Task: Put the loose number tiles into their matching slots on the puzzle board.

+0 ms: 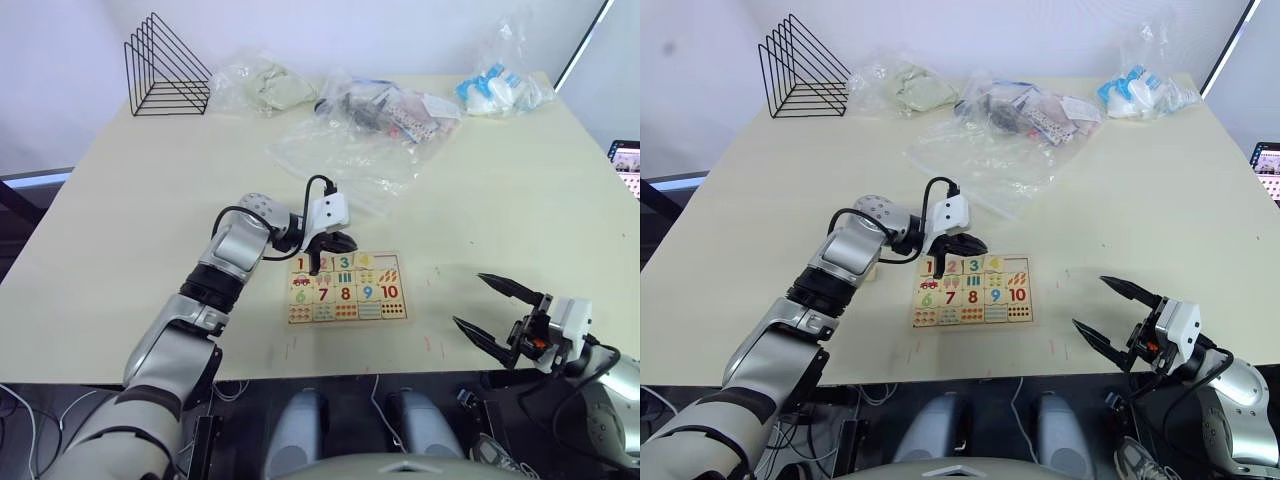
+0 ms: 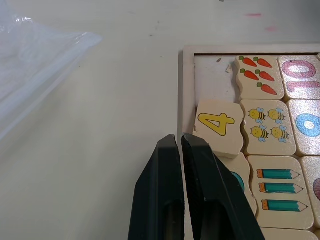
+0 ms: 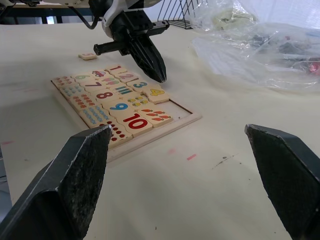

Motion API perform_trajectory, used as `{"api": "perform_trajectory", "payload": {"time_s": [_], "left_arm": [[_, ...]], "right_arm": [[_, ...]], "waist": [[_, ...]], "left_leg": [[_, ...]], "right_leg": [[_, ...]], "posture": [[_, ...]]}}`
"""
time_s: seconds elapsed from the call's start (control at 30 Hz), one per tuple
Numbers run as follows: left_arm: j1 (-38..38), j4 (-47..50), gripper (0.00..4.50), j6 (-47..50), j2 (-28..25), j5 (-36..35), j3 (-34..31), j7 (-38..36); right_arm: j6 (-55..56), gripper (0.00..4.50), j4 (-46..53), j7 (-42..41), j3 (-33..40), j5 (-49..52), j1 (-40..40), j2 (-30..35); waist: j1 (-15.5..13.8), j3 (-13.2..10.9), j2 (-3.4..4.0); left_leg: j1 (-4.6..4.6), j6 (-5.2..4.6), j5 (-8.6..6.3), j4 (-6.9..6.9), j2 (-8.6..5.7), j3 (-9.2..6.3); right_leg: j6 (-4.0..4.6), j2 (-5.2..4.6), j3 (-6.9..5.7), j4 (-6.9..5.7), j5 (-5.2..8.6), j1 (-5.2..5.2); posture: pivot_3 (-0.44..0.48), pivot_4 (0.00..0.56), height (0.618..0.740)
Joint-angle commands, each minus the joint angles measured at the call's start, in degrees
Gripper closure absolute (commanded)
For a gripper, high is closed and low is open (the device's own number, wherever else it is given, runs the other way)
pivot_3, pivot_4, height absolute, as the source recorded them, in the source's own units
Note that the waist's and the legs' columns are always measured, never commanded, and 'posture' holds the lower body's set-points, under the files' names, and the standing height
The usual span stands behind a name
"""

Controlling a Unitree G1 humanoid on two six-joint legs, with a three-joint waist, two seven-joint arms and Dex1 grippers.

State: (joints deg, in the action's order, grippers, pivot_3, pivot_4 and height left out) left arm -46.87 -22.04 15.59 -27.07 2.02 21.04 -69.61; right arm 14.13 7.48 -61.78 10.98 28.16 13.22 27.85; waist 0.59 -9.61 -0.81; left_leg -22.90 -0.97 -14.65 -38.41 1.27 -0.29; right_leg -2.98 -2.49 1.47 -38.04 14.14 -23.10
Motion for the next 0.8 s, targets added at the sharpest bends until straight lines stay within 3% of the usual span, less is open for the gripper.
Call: {"api": "perform_trajectory", "payload": {"time_s": [0.03,0.8], "left_arm": [[-0.1,0.5,4.32,-0.9,0.2,0.1,0.1,0.0],[1.0,1.8,4.32,-0.8,0.6,0.7,0.8,-1.0]], "right_arm": [[1.3,0.00,1.7,0.3,0.7,0.3,0.0,0.5],[1.3,0.00,1.9,0.5,0.6,0.2,0.4,0.3]], "waist": [[0.0,0.0,0.00],[0.0,0.0,0.00]], "left_leg": [[0.00,0.00,0.00,0.00,0.00,0.00],[0.00,0.00,0.00,0.00,0.00,-0.01]], "right_leg": [[0.00,0.00,0.00,0.00,0.00,0.00],[0.00,0.00,0.00,0.00,0.00,0.00]], "posture": [[0.000,0.150,0.740],[0.000,0.150,0.740]]}}
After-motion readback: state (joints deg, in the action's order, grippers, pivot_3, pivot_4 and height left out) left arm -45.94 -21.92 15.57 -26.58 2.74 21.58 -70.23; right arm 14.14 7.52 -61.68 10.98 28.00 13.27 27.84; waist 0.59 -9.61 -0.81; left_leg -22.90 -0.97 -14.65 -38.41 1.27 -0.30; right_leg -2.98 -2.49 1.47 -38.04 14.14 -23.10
